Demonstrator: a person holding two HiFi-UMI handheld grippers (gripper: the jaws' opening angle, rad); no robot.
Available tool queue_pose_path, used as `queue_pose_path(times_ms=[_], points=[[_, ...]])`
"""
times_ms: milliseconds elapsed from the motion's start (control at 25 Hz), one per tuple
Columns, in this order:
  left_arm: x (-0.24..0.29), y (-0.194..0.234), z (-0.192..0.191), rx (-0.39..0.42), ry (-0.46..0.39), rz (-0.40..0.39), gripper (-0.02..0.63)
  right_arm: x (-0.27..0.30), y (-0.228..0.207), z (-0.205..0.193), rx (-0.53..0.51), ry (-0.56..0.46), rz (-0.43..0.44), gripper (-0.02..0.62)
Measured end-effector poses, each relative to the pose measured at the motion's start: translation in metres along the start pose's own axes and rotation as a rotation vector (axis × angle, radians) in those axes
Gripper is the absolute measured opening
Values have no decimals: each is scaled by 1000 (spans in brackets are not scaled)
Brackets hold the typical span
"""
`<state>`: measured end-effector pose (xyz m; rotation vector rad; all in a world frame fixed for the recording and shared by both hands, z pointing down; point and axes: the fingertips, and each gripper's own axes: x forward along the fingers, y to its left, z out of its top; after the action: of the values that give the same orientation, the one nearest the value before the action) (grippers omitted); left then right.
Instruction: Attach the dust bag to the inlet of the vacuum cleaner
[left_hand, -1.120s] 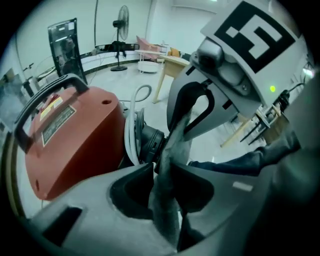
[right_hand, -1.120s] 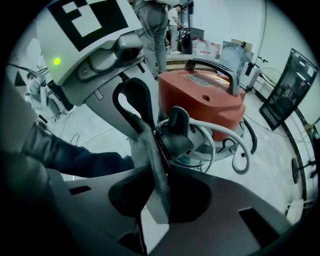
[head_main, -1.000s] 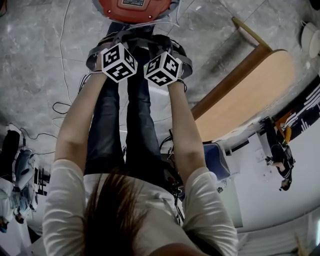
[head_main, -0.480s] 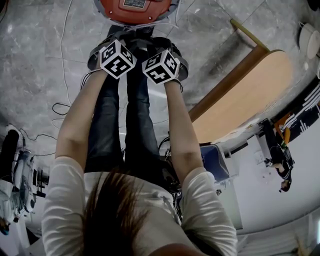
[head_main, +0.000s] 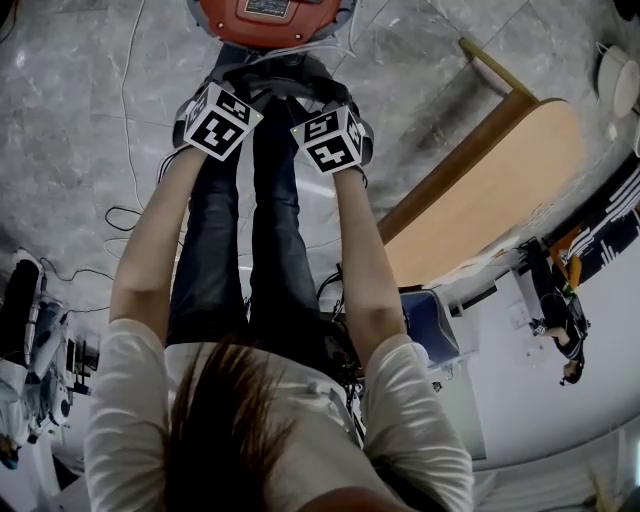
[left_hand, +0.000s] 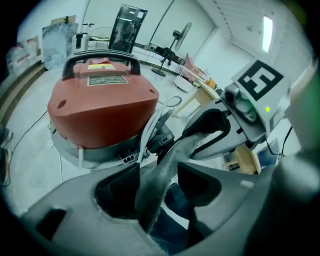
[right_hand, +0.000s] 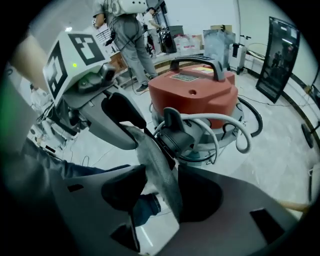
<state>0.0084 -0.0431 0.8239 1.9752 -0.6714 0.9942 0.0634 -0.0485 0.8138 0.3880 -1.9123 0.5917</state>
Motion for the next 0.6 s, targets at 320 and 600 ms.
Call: queue_pose_path(times_ms=[320,600], points=[[-19,-2,13,-95,-77,24,235,-23,-13,4,247,-143,-22,202],[-30,-5,26,-135,-134,47,232,-43,-20,7,357,-217,-55,164]])
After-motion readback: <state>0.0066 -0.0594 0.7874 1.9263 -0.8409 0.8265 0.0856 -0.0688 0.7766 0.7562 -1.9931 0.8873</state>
